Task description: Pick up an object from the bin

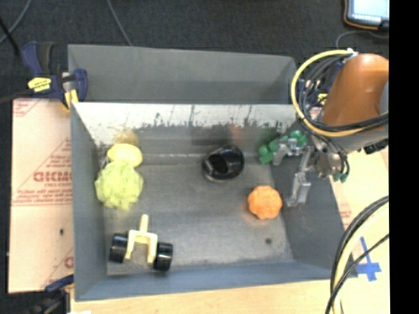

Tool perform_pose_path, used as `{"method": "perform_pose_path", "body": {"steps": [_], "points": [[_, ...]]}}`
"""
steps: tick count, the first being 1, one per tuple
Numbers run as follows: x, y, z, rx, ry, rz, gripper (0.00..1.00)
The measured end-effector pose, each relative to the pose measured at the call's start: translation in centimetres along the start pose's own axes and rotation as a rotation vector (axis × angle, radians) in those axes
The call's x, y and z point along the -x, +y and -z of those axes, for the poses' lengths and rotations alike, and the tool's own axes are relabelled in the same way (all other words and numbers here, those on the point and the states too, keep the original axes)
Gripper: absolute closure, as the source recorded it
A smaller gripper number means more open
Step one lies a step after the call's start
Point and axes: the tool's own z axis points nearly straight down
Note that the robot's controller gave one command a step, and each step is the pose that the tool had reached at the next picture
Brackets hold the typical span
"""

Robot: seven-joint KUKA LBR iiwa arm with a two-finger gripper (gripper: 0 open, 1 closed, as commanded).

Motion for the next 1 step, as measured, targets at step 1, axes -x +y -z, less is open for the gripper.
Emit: {"method": "perform_pose_path", "body": {"steps": [1], "points": [[-0.22,0.89,-4.13,-0.001,-0.005,0.062,0.0]]}}
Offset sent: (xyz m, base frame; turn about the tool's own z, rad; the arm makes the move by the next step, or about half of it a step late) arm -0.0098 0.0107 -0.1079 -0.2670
